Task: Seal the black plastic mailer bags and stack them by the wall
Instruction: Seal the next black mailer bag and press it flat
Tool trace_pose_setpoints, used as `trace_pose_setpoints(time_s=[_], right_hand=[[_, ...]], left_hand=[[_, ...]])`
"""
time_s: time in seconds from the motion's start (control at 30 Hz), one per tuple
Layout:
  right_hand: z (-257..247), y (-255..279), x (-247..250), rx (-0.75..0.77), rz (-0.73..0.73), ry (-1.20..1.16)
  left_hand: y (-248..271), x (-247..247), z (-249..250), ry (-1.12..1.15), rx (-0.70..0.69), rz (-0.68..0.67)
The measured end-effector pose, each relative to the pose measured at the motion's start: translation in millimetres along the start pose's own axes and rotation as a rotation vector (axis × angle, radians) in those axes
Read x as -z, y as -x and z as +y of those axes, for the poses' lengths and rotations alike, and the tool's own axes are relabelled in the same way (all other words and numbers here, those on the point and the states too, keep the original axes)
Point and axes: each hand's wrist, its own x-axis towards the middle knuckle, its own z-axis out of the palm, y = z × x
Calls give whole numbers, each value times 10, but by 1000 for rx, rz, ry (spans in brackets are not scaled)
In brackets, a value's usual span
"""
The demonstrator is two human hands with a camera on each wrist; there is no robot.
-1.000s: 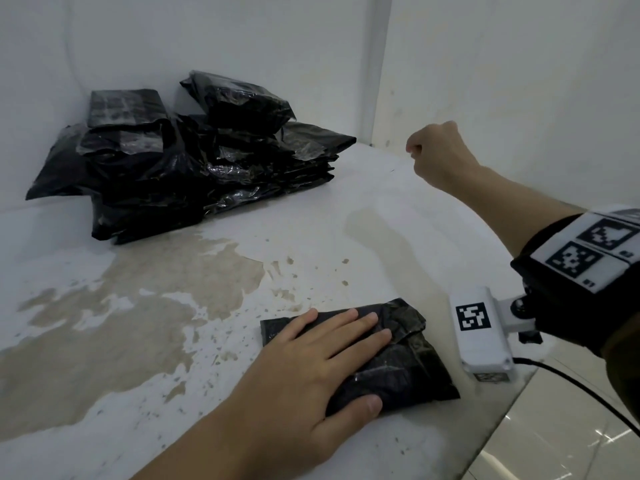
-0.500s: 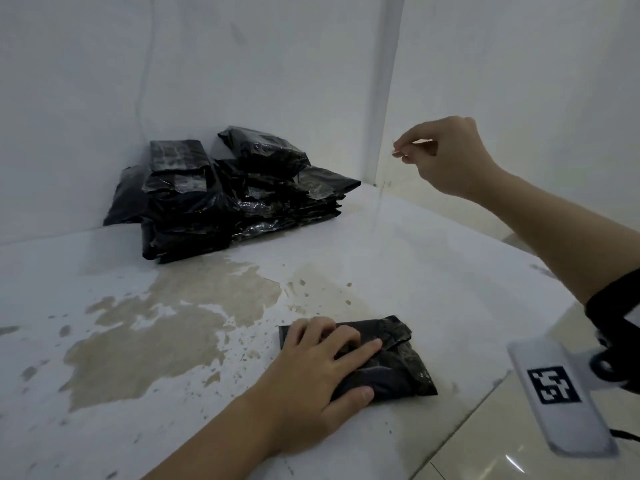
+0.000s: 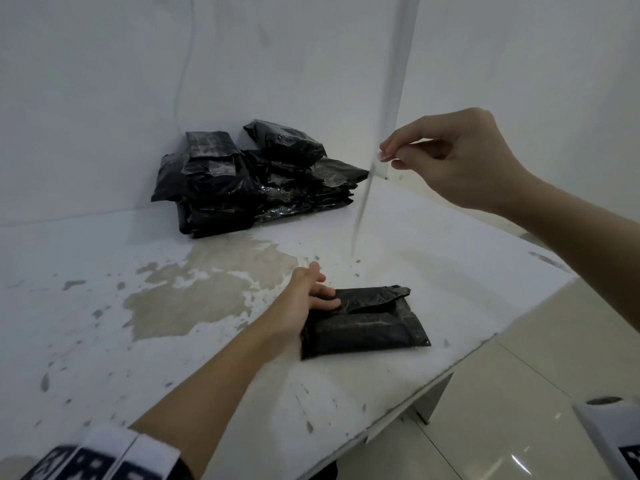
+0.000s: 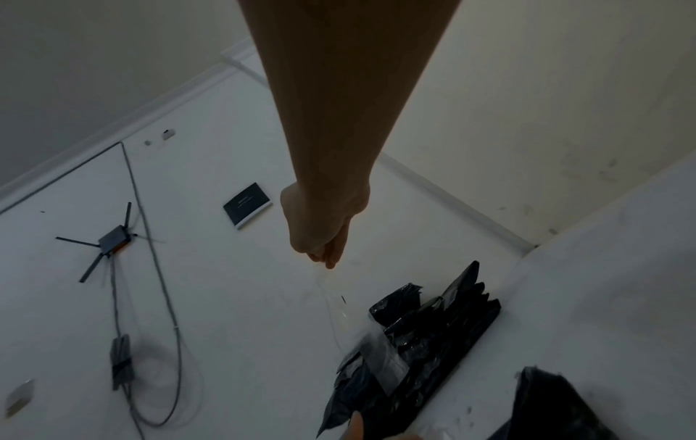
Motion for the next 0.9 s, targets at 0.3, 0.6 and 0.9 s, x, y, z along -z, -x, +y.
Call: trace_pose_setpoints(time_s=[0.3, 0.6, 0.9], right_hand=[[-166, 86, -192, 150, -78, -21], [11, 152, -242, 163, -131, 24], [565, 534, -319, 118, -74, 58]], left_hand=[[-44, 55, 96, 90, 192, -50], [-31, 113, 35, 162, 135, -75], [-37, 72, -36, 332, 103, 95]])
